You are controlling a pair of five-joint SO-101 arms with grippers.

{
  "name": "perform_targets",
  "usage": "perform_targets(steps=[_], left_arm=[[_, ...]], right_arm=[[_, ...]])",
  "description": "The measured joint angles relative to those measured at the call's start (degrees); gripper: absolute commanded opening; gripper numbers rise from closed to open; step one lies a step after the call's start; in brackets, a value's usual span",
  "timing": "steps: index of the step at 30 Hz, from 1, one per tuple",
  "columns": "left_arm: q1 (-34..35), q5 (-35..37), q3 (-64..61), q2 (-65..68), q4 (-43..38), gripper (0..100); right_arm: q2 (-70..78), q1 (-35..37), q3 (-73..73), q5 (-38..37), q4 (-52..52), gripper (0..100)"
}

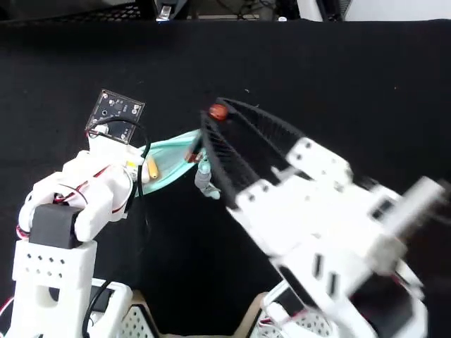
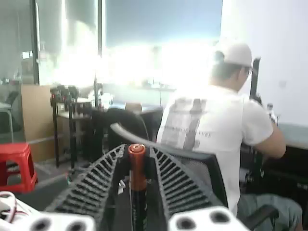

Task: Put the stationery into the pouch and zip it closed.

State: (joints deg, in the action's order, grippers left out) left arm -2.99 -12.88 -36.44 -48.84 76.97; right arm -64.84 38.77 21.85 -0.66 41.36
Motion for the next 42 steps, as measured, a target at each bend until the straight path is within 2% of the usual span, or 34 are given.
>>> perform_targets(steps=[8,15,19,21,25,27,36,39,42], left_arm=[[0.0,0.0,0.0,0.0,0.0,3],[0.0,0.0,0.0,0.0,-0.09,3],[0.0,0.0,0.0,0.0,-0.09,3],[0.0,0.0,0.0,0.0,-0.09,3],[0.0,0.0,0.0,0.0,-0.09,3],[0.0,0.0,0.0,0.0,-0.09,3],[0.0,0.0,0.0,0.0,-0.09,3],[0.0,0.0,0.0,0.0,-0.09,3],[0.0,0.0,-0.35,0.0,-0.09,3]], right_arm=[[5.36,0.88,11.52,0.09,-8.97,1.3],[5.27,-2.81,23.3,-0.18,-8.97,1.5],[5.27,-2.9,24.26,-8.09,-2.2,1.9],[4.75,-1.67,23.21,-12.31,2.11,8.0],[5.63,0.7,17.93,-15.03,11.69,29.6],[5.63,1.85,14.15,-15.65,16.26,32.8],[5.27,2.99,-7.3,-15.65,30.95,21.3],[4.92,1.23,-8.18,-15.65,33.49,16.2],[5.01,0.88,-3.25,-15.74,35.08,17.5]])
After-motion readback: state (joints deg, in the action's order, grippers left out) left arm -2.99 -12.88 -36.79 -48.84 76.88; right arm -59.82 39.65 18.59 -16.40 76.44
